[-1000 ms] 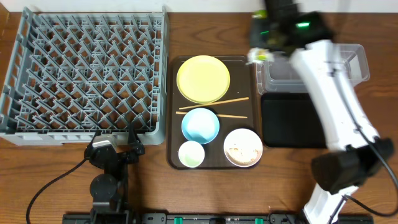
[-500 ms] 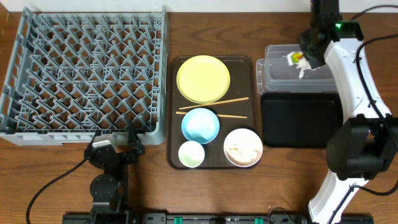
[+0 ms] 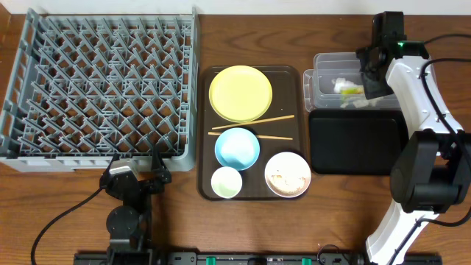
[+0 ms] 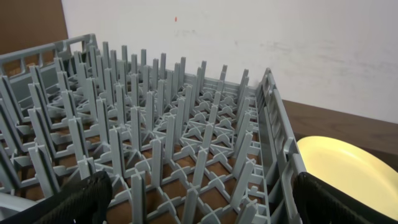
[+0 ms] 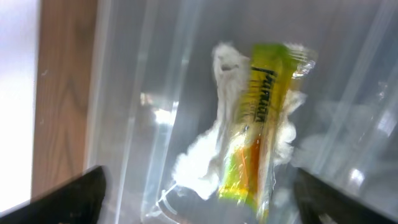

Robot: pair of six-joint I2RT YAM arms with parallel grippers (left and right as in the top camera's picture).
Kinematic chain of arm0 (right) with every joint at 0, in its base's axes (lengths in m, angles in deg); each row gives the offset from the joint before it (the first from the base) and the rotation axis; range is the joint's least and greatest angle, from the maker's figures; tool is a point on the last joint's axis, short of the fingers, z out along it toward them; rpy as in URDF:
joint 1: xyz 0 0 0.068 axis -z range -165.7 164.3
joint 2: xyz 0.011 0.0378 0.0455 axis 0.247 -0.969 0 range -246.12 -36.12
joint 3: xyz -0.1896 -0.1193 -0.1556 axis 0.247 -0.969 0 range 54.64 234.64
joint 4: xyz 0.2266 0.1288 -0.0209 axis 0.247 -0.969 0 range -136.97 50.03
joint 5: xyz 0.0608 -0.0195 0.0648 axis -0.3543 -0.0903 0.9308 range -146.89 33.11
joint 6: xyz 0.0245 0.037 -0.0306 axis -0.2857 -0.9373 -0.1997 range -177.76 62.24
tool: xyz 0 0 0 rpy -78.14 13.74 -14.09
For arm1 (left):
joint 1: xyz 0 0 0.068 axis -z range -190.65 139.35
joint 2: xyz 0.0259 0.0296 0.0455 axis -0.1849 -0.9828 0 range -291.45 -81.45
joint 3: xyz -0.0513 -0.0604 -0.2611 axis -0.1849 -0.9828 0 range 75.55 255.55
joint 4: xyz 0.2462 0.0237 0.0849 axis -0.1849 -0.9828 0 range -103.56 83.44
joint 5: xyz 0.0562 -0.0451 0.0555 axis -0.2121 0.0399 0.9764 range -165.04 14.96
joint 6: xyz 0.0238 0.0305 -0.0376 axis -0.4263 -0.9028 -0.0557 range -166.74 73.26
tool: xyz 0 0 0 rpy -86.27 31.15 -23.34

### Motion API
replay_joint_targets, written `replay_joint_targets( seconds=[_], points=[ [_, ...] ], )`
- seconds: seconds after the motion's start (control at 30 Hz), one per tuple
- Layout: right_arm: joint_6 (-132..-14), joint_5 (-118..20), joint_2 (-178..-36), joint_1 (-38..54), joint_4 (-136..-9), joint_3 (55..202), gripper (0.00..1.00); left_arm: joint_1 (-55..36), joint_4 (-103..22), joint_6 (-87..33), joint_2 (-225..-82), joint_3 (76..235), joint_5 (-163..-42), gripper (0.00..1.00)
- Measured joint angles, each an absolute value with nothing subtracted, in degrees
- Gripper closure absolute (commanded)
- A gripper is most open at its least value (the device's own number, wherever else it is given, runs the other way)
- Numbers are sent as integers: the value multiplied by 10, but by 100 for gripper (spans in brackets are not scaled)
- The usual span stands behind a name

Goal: Sort waste into correct bins and load items into the dishwasher
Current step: 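Carry wrapper and tissue with right gripper into the clear bin, then move right gripper to the pink rice bowl and grasp its rim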

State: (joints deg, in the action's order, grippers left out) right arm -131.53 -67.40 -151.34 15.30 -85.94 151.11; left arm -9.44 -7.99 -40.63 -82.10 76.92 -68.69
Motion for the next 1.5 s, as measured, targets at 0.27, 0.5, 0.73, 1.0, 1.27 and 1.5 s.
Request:
replay_joint_targets(
  seconds=[0.27, 0.5, 0.73, 1.0, 1.27, 1.5],
  points=[
    [-1008, -655, -1451, 118, -824, 1517, 5, -94, -80, -406, -821, 769, -687, 6],
    [-792, -555, -1343, 27, -882, 1543, 4, -94, -80, -406, -821, 769, -687, 6],
    [-733, -492, -1353, -98, -1008, 1524, 23, -94, -80, -406, -821, 769, -687, 6],
    [-721, -477, -1381, -201, -1058, 1397, 39, -94, -80, -406, -821, 769, -687, 6],
    [-711, -500, -1381, -261, -1047, 1303, 51, -94, -80, -406, -821, 769, -687, 6],
    [-711, -527, -1381, -283, -1013, 1257, 55, -94, -80, -406, -821, 769, -687, 6]
  ],
)
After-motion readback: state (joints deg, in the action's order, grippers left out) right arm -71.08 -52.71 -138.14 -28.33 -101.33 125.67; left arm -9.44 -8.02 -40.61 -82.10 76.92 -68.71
